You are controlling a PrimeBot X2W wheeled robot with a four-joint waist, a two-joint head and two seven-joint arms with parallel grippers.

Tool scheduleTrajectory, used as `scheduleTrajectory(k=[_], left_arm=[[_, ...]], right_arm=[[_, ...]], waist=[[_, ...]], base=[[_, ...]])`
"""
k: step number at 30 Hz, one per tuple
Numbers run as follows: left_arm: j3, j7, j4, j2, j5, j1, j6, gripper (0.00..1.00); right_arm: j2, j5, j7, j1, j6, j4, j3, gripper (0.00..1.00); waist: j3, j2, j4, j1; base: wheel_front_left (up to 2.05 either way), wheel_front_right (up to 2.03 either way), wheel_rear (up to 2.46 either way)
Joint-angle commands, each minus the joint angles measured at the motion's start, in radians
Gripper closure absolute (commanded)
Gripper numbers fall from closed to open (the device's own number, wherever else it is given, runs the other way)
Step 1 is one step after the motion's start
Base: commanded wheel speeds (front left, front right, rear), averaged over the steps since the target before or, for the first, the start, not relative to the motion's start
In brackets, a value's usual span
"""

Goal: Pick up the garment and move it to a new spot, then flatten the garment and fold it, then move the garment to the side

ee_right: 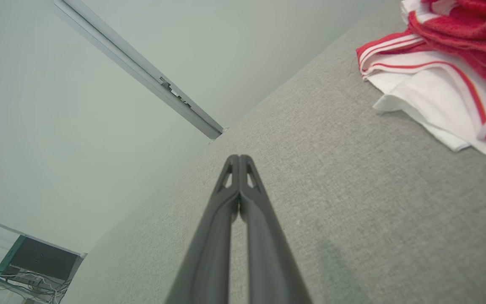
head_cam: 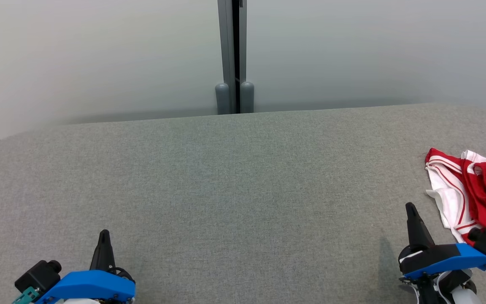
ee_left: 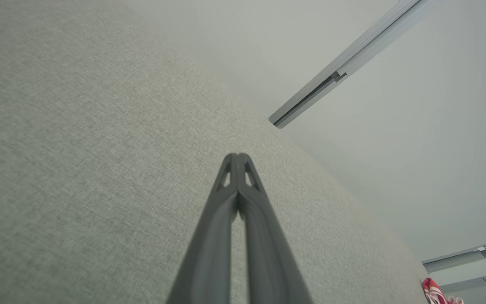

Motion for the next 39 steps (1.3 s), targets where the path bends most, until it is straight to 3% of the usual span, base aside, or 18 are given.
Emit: scheduleTrajectory(k=[1,39], left_arm=[[0.008,0.006,-0.02,0.003,-0.03,-0.028,-0.009,1.0],[0.054,0.116,-0.09,0.004,-0.466,-0.044,-0.041,1.0]], right_arm=[[-0.005,0.032,0.006,0.001,0.0,-0.022,-0.004,1.0],[-0.007,0.477,0.117,0.039,0.0,-0.119,-0.022,1.0]], waist=[[0.0,0.0,0.0,-0.0001],[-0.008,0.0001,0.006,-0.0001]], base=[[0.0,0.0,0.0],[0.0,0.0,0.0]])
